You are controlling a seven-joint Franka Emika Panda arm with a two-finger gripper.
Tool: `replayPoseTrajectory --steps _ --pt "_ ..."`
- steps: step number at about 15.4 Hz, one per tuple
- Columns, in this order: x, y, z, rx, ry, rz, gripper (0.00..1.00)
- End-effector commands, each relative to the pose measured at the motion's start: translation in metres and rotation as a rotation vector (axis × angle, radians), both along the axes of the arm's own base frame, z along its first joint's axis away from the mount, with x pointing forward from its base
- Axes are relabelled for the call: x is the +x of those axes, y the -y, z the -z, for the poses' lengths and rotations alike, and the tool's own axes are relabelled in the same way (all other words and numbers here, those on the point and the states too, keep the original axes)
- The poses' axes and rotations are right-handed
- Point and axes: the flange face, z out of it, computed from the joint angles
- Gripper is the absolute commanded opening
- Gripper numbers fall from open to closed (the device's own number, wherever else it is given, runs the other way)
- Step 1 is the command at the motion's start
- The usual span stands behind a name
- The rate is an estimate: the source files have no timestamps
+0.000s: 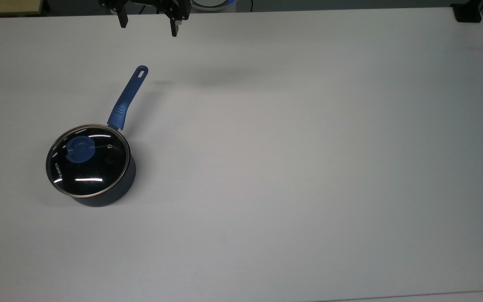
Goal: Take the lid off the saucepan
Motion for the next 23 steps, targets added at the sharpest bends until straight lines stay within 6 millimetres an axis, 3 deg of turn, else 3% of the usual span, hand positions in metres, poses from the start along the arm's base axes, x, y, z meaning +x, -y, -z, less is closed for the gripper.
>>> replayPoseTrajectory --steps 1,15,23 --pt "-0.004 0.001 -0.006 0.031 -0.011 -0.017 1.00" --pt "-0.004 0.001 -0.006 0.053 -0.009 -0.006 1.00" --pt "0.001 0.016 -0.004 0.063 0.020 0.014 1.00"
